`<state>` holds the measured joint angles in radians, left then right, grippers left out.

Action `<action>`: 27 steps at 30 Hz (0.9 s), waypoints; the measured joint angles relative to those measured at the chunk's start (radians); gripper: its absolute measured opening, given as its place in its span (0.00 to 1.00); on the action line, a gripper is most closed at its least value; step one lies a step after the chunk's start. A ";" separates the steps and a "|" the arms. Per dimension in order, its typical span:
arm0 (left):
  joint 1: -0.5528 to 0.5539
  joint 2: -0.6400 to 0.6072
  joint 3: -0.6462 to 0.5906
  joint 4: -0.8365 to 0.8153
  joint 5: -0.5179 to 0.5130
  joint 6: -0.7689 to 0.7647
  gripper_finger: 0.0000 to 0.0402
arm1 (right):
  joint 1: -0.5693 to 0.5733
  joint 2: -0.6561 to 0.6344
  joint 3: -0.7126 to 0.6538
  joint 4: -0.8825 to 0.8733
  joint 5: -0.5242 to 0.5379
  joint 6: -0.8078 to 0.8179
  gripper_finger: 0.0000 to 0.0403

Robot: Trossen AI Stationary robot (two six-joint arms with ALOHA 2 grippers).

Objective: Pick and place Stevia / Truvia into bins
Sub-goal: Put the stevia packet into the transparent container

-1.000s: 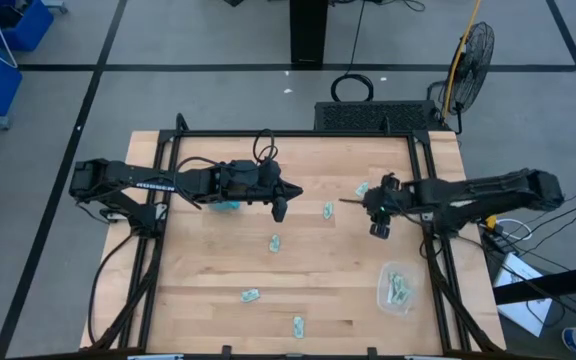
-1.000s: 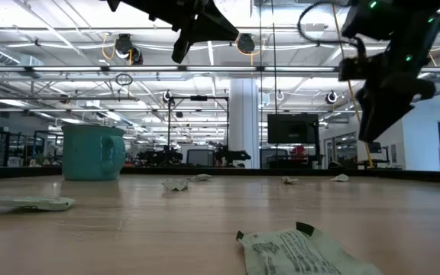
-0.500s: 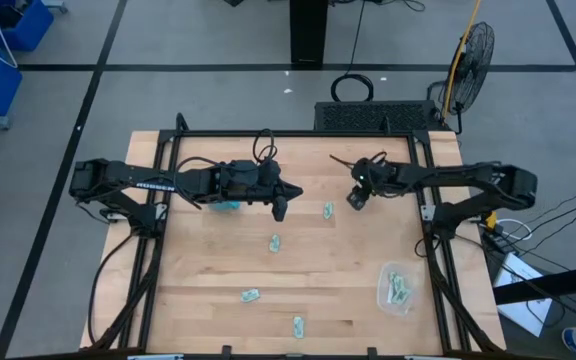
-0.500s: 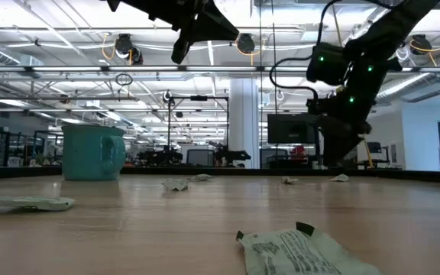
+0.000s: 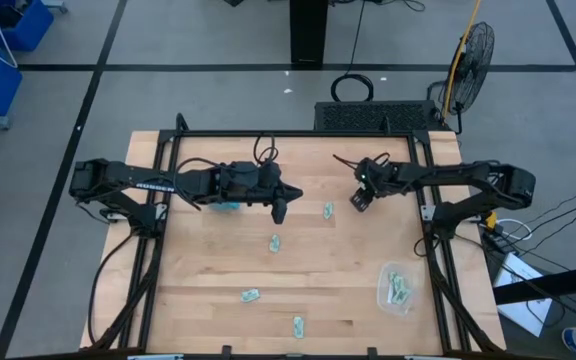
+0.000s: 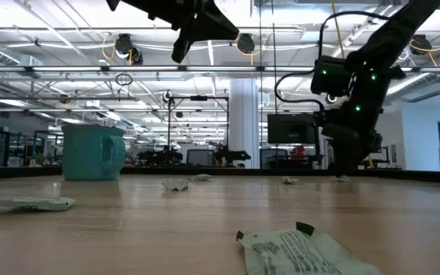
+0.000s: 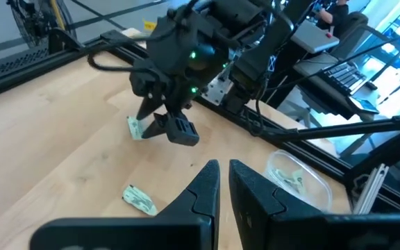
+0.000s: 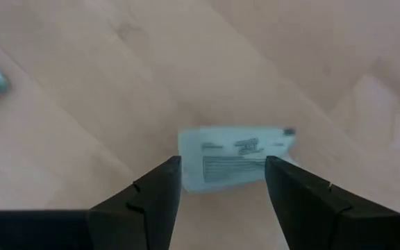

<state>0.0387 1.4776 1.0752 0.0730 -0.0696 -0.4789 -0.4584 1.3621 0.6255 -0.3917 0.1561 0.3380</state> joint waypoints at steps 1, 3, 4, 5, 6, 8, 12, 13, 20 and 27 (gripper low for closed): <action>0.000 0.000 0.000 0.000 0.000 0.006 0.09 | 0.000 0.000 -0.014 0.013 0.001 0.001 0.50; 0.000 0.000 0.000 -0.001 0.000 0.010 0.09 | 0.000 0.000 -0.043 0.074 0.014 -0.009 0.51; 0.000 0.000 0.000 -0.002 0.000 0.011 0.09 | 0.001 0.000 -0.056 0.103 0.022 -0.008 0.51; 0.001 0.000 0.000 -0.002 0.001 0.013 0.09 | 0.001 -0.001 -0.067 0.130 0.024 -0.006 0.51; 0.001 0.000 0.000 -0.002 0.001 0.013 0.09 | 0.002 -0.002 -0.075 0.150 0.024 -0.003 0.51; 0.001 0.000 0.000 -0.003 0.001 0.013 0.09 | 0.002 -0.002 -0.084 0.165 0.026 0.010 0.50; 0.001 0.000 0.000 -0.003 0.001 0.013 0.09 | 0.002 -0.004 -0.106 0.175 0.023 0.049 0.46; 0.001 0.000 0.000 -0.003 0.001 0.013 0.09 | 0.002 -0.004 -0.110 0.175 0.015 0.063 0.44; 0.001 0.000 0.000 -0.002 0.001 0.012 0.09 | 0.008 -0.010 -0.113 0.197 -0.012 0.103 0.27; 0.001 0.000 0.000 -0.003 0.001 0.006 0.09 | 0.008 -0.077 -0.119 0.195 -0.066 0.126 0.11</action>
<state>0.0399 1.4776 1.0752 0.0704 -0.0689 -0.4728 -0.4500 1.2846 0.5064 -0.1969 0.0902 0.4638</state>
